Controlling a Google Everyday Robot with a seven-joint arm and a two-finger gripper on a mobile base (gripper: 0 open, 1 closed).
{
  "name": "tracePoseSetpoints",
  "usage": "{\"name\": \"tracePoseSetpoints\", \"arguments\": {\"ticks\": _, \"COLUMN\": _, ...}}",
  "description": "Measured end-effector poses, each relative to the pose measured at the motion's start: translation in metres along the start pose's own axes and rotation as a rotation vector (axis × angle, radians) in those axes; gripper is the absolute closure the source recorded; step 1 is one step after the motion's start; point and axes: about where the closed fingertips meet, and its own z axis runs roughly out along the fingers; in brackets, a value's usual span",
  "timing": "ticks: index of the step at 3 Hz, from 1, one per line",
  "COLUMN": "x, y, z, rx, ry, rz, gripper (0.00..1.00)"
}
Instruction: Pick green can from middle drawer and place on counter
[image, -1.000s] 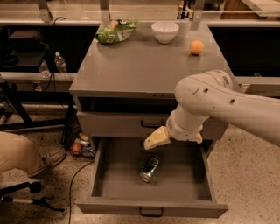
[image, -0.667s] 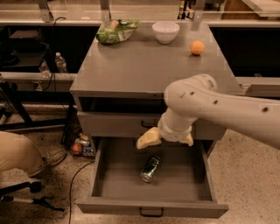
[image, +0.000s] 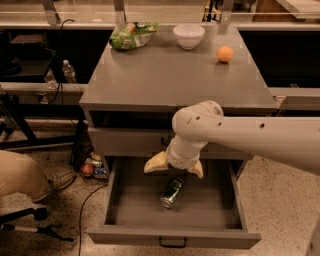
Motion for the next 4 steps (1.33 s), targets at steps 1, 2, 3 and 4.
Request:
{"name": "tracePoseSetpoints", "arguments": {"ticks": 1, "x": 0.001, "y": 0.001, "z": 0.031, "rx": -0.038, "ry": 0.023, "rz": 0.059, "gripper": 0.0}}
{"name": "tracePoseSetpoints", "arguments": {"ticks": 2, "x": 0.005, "y": -0.006, "z": 0.061, "rx": -0.052, "ry": 0.043, "rz": 0.109, "gripper": 0.0}}
{"name": "tracePoseSetpoints", "arguments": {"ticks": 3, "x": 0.004, "y": -0.015, "z": 0.108, "rx": -0.054, "ry": 0.035, "rz": 0.174, "gripper": 0.0}}
{"name": "tracePoseSetpoints", "arguments": {"ticks": 4, "x": 0.004, "y": -0.015, "z": 0.108, "rx": -0.054, "ry": 0.035, "rz": 0.174, "gripper": 0.0}}
